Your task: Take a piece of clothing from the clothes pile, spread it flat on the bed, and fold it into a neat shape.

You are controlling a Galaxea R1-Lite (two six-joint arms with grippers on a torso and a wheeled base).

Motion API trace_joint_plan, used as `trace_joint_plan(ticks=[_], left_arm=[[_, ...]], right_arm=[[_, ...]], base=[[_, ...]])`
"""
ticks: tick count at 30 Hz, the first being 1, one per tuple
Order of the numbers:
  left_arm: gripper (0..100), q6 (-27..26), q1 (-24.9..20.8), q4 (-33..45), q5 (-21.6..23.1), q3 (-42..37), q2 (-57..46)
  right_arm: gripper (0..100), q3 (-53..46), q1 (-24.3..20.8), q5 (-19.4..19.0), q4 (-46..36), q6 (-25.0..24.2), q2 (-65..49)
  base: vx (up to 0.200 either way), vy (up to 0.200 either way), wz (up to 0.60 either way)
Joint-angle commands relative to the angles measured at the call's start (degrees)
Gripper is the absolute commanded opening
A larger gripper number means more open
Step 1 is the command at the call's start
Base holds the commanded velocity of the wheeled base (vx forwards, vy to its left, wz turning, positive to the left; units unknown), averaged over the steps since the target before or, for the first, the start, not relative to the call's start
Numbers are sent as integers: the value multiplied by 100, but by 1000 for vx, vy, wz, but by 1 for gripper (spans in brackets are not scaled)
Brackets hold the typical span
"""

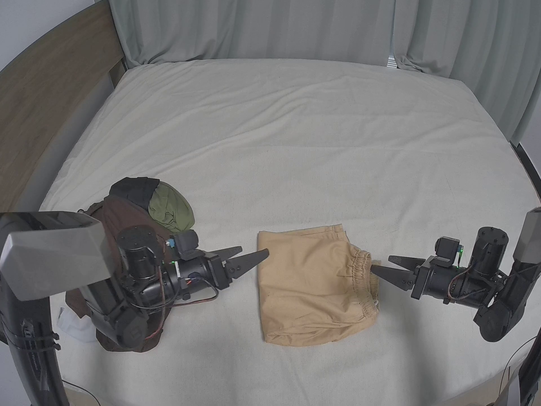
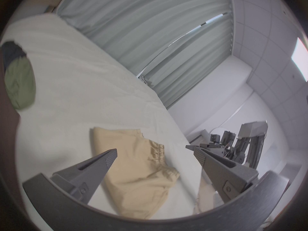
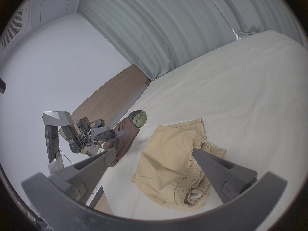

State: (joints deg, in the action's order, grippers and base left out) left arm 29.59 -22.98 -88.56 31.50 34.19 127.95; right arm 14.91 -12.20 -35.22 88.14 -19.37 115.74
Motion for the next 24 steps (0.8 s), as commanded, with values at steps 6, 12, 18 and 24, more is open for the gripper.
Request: trace_joint_plan(ticks=[6, 12, 18, 24], left_arm=[[100, -1763, 980, -12, 260, -1038, -825], [100, -2572, 1595, -3, 752, -1354, -1185], [100, -3293, 1990, -3, 1174, -1960, -1220], [100, -3855, 2210, 23, 1359, -2145, -1088]], right_arm=[[100, -50, -72, 15, 2, 12, 168], [100, -76, -133, 33, 2, 83, 327], [100, -164, -98, 472, 2, 74, 573], [100, -173, -81, 525, 2, 39, 986]], base=[[0, 0, 0], [0, 0, 0], [0, 0, 0], [0, 0, 0]])
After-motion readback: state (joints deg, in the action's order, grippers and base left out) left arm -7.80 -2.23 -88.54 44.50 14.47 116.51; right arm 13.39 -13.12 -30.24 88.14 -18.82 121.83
